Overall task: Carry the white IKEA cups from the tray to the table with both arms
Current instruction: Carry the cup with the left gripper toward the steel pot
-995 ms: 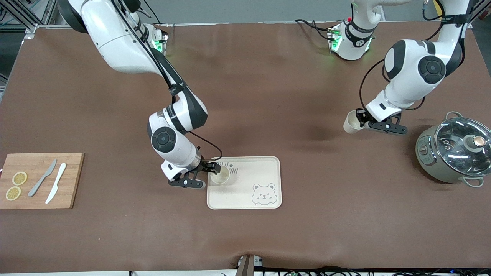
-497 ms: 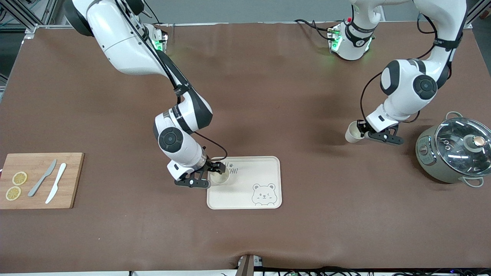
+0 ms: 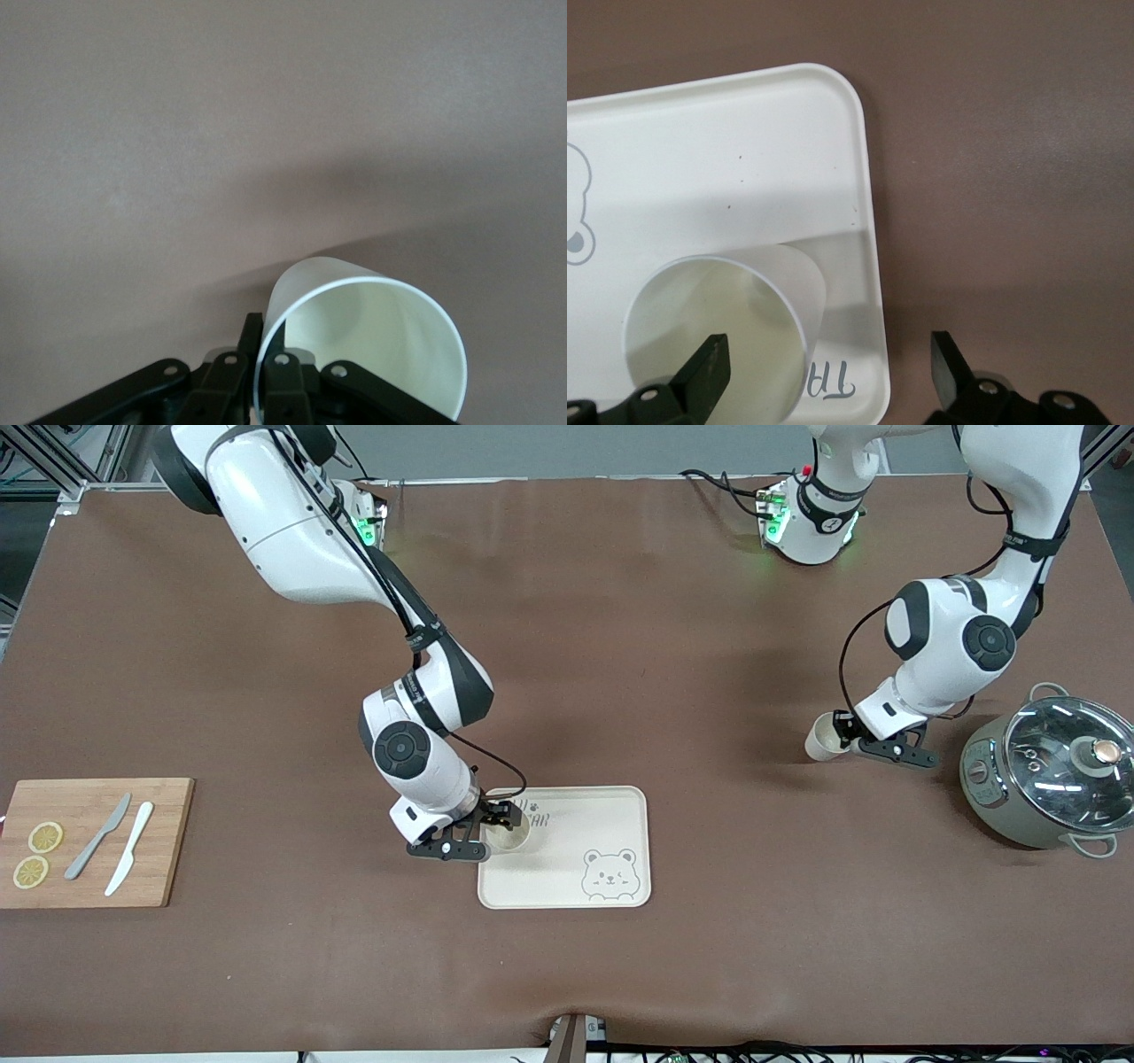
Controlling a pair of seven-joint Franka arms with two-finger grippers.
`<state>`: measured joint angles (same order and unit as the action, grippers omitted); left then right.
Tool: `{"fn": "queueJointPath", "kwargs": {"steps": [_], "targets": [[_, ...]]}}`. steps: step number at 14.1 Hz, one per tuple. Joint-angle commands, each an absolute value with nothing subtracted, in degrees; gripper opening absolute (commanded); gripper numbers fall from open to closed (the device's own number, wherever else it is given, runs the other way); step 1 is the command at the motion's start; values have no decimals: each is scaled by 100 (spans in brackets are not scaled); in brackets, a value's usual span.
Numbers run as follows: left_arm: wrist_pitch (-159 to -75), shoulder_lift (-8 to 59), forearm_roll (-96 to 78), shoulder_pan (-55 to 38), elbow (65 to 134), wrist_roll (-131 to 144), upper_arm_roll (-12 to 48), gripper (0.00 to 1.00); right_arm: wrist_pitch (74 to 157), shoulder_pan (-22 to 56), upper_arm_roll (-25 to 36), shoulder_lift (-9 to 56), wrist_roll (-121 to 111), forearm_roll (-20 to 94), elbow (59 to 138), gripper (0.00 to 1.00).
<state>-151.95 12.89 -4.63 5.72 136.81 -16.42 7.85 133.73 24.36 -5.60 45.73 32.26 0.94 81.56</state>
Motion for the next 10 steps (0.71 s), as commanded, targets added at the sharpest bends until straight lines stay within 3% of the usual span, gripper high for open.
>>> {"fn": "queueJointPath", "kwargs": {"steps": [1,2,6,10], "targets": [[-15460,1520,-598,598,13597,-1775,844,16,13368,2514,-536,4685,3366,-26,7980,100],[-15460,1529,-606,580,13571,-1775,844,99,13368,2514,-536,4685,3366,-26,7980,100],[-15329,1293,-598,536,13562,-1390,993,100,13377,2514,-536,4737,3366,-35,7980,100],[-14426,880,-598,536,13369,-1310,1002,100,13395,2514,-536,4755,3357,-105,7980,100]]}}
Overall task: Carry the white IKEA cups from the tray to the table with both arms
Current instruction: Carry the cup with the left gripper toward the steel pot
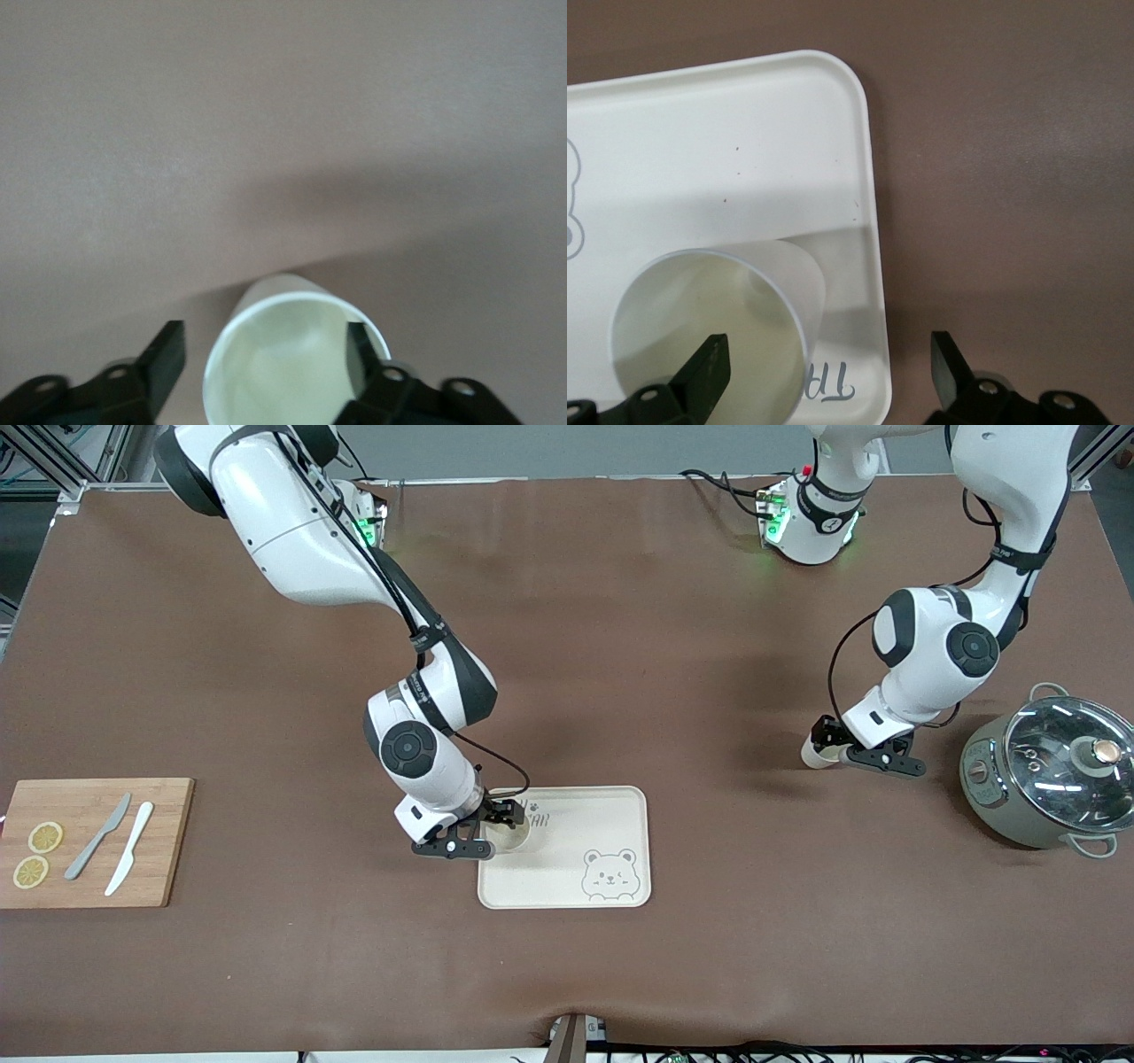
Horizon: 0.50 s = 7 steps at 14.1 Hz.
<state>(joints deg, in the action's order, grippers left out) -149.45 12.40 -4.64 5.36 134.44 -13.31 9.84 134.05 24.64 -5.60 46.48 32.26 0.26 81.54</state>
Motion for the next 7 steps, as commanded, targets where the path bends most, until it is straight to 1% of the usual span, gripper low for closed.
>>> {"fn": "queueJointPath", "kwargs": {"steps": [1,3,4,5,6,7], "targets": [[-14153,870,-572,536,13229,-1205,1011,100,13395,2514,-536,4772,3357,-105,7972,100],[-13922,905,-527,536,13009,-1047,1063,100,13429,2514,-536,4790,3357,-105,7972,100],[-13913,914,-527,536,12938,-985,1072,100,13491,2505,-536,4799,3357,-97,7972,92],[-13896,931,-527,527,12824,-906,1072,100,13509,2505,-536,4834,3357,-97,7972,75],[-13800,993,-527,519,12606,-757,1072,100,13509,2505,-536,4860,3357,-88,7972,62],[-13581,1132,-527,449,12221,-486,1072,100,13517,2505,-536,4860,3357,-88,7972,56]]}}
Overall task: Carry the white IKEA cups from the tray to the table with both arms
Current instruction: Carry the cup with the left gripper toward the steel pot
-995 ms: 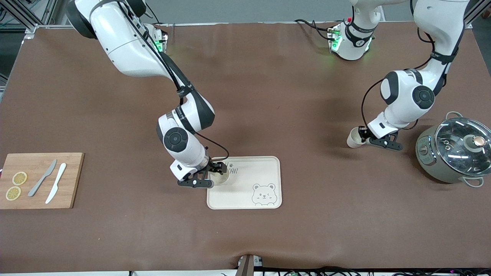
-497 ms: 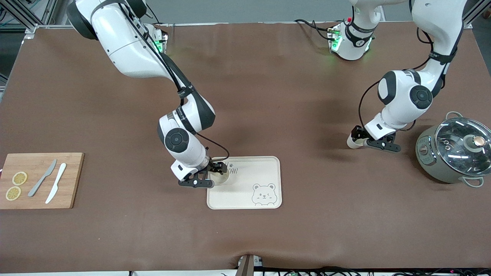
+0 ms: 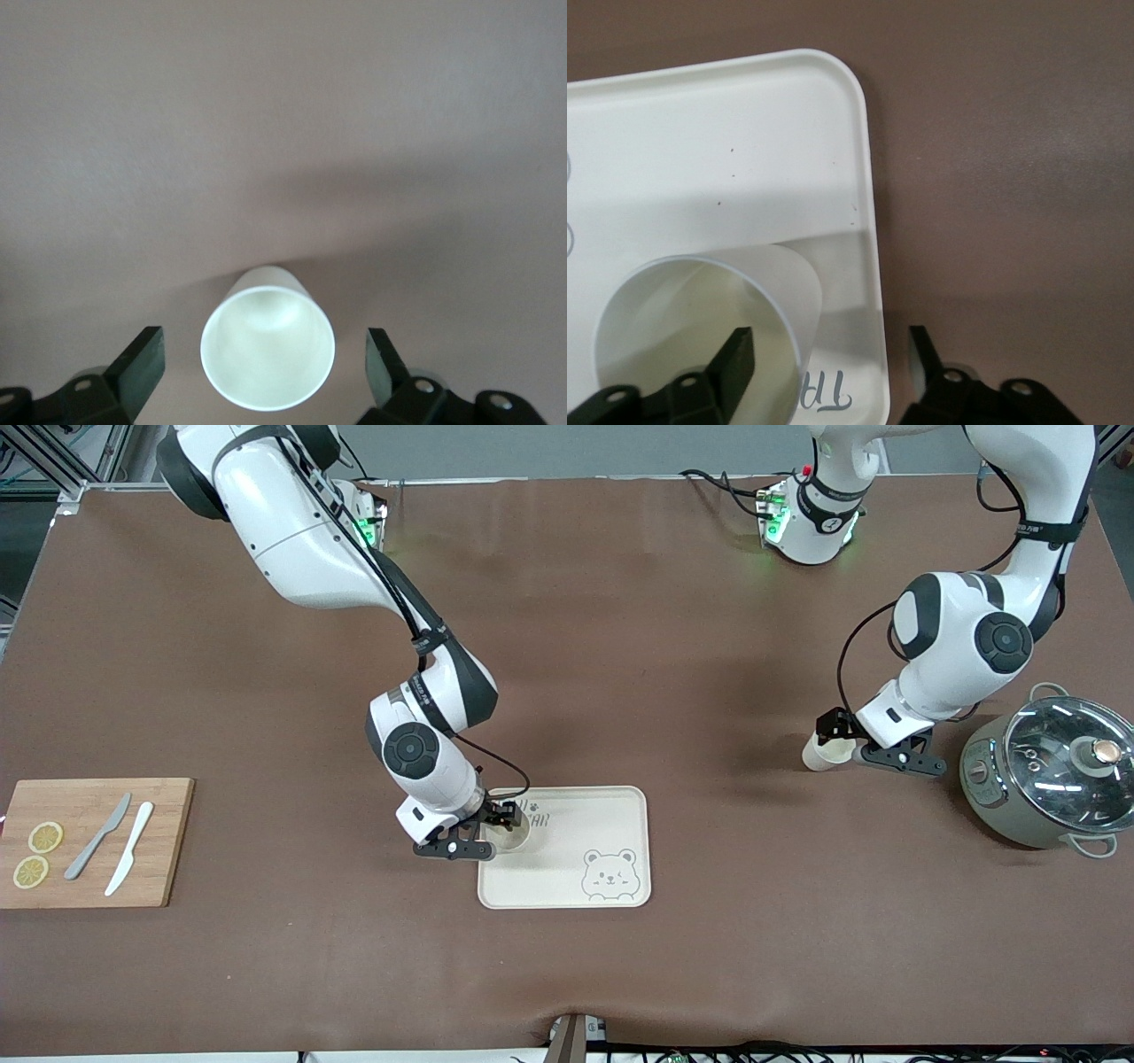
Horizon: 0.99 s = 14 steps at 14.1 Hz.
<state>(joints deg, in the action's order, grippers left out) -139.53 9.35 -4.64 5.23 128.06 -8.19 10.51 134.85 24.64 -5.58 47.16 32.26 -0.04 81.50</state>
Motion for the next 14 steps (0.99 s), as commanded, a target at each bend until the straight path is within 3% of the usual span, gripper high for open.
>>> {"fn": "queueJointPath", "kwargs": {"steps": [1,3,6,9,12,14], "targets": [[-13214,1343,-519,309,11721,-127,1064,100,13518,2505,-536,4860,3357,-88,7972,44],[-12466,1966,-423,63,10526,725,1055,100,13526,2505,-536,4860,3358,-88,7963,23],[-12199,2731,446,-438,9249,2499,1063,100,13526,2505,-536,4869,3340,-88,7963,0],[-11947,2752,974,-458,8650,2778,1002,100,13535,2505,-536,4878,3314,-97,7963,0],[-10551,2733,985,-90,7641,1543,1002,100,13518,2505,-545,4869,3296,-88,7858,0],[-10284,2664,888,288,7366,1178,1072,100,13395,2505,-562,4799,3331,-27,7674,0]]}}
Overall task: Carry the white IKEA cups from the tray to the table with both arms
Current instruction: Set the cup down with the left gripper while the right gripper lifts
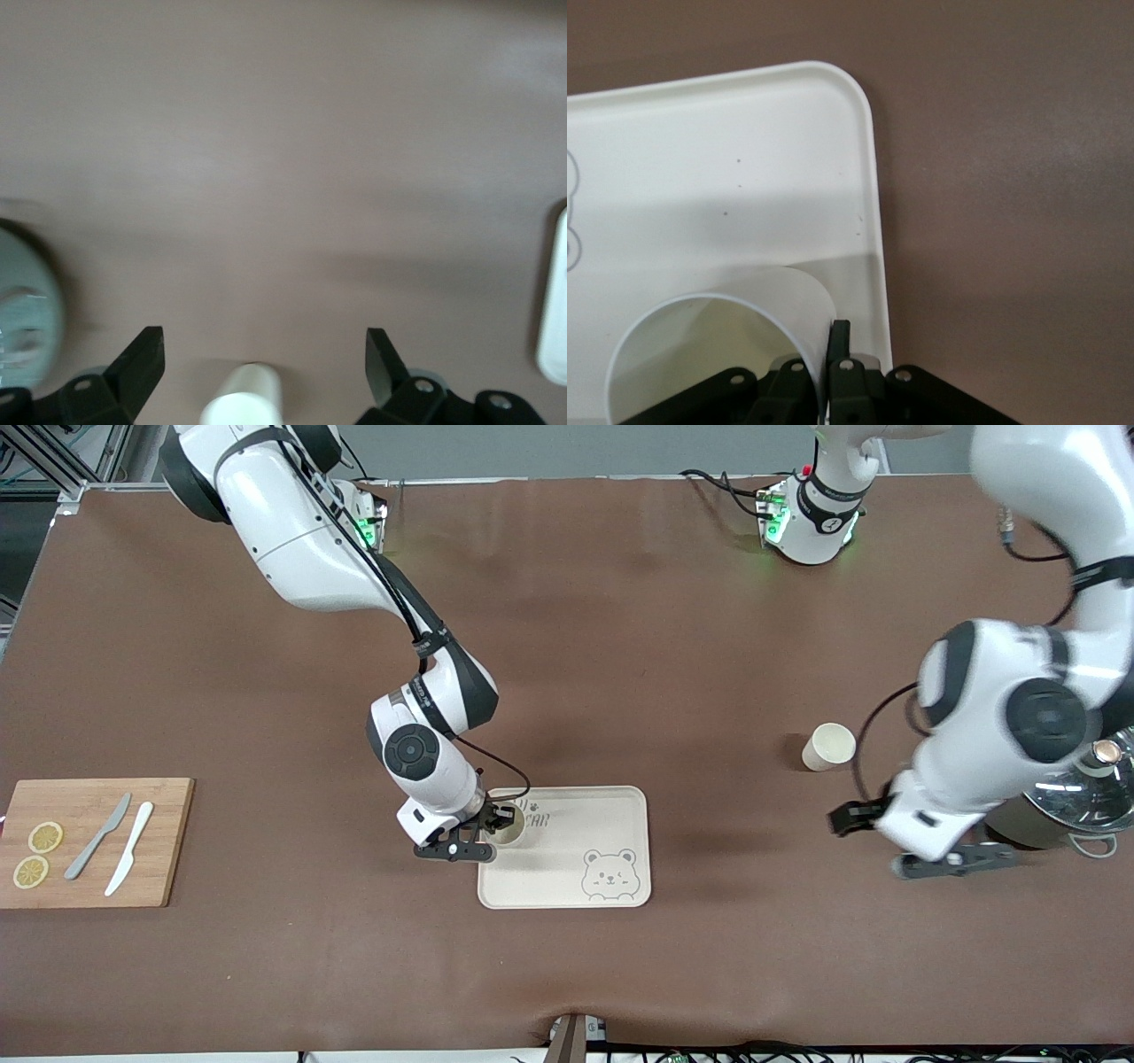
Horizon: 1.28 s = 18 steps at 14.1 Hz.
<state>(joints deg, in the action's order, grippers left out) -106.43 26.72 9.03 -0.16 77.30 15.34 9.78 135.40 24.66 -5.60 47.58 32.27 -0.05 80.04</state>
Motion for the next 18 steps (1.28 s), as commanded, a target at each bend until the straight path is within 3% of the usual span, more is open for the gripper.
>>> {"fn": "queueJointPath", "kwargs": {"steps": [1,6,10,14,18], "targets": [[-10257,2506,801,412,7330,1160,1072,100,13168,2461,-562,4729,3314,-18,7621,0],[-9371,1478,308,879,7497,528,1072,100,12245,1856,-598,4299,1807,18,7356,0],[-8668,1169,193,835,7462,510,1116,100,11208,1232,-554,3710,110,-52,7383,0],[-8051,511,176,896,7506,-79,1134,100,10714,372,-562,3402,-1551,-27,7400,0],[-7893,413,176,949,7523,9,1125,100,10705,-516,-554,3410,-3161,9,7418,0]]}}
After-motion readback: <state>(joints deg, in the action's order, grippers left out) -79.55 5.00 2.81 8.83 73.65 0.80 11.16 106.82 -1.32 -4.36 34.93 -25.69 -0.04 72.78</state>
